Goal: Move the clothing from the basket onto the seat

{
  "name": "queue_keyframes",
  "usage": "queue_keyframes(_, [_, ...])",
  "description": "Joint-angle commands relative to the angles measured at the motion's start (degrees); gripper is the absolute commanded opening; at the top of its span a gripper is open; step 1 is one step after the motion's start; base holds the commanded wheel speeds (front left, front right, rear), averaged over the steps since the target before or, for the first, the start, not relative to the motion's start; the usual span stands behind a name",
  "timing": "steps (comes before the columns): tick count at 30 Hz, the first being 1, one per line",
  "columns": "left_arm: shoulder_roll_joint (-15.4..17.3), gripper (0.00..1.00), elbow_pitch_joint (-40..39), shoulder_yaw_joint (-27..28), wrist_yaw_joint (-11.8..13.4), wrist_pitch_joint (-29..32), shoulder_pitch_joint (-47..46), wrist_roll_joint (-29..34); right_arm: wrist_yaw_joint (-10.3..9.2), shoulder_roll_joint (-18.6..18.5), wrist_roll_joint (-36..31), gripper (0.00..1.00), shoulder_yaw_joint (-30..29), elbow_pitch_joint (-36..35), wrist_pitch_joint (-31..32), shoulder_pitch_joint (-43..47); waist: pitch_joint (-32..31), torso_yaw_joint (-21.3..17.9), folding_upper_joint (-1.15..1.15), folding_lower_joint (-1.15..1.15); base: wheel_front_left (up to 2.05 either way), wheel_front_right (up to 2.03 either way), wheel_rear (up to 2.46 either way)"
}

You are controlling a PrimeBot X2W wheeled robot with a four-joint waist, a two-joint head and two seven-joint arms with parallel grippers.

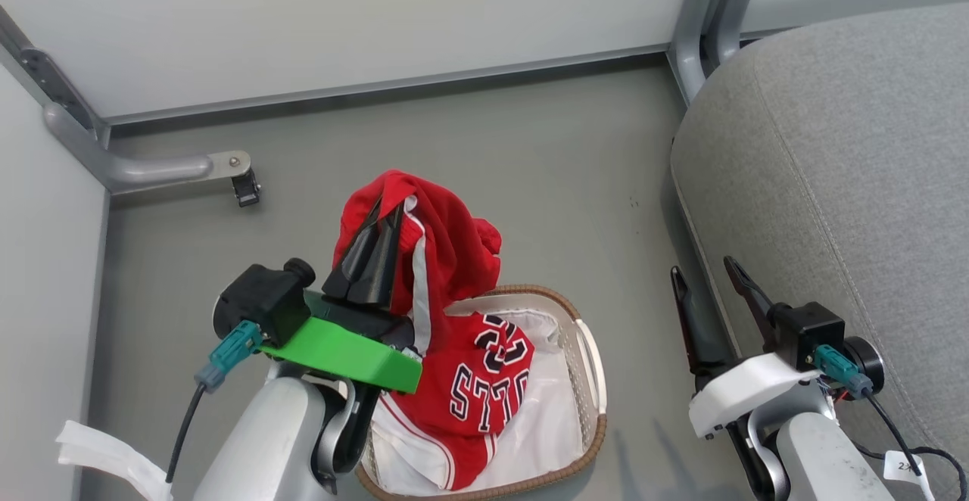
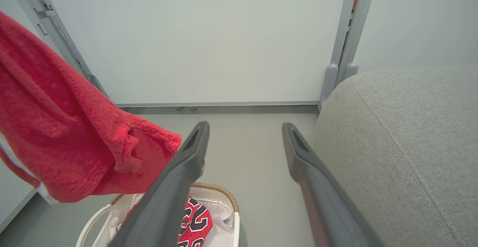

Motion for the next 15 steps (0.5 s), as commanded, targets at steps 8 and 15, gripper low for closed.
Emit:
queue_keyframes(8, [-0.9,0.0,-7.2,2.6,0.0,0.0,-4.6,2.5,-0.06,-0.3,-0.5,1.0,0.3,-0.4,-0.2,2.8,-4.0,1.9,0.0,0.01,0.0,0.0,0.0])
queue_keyframes(15, [-0.8,0.0,-10.1,3.3,0.0,0.0,-9.6,2.2,-0.06,-0.3,0.0,1.0,0.8,0.0,-0.2,4.0,-5.0,1.7,0.0,0.01,0.0,0.0,0.0])
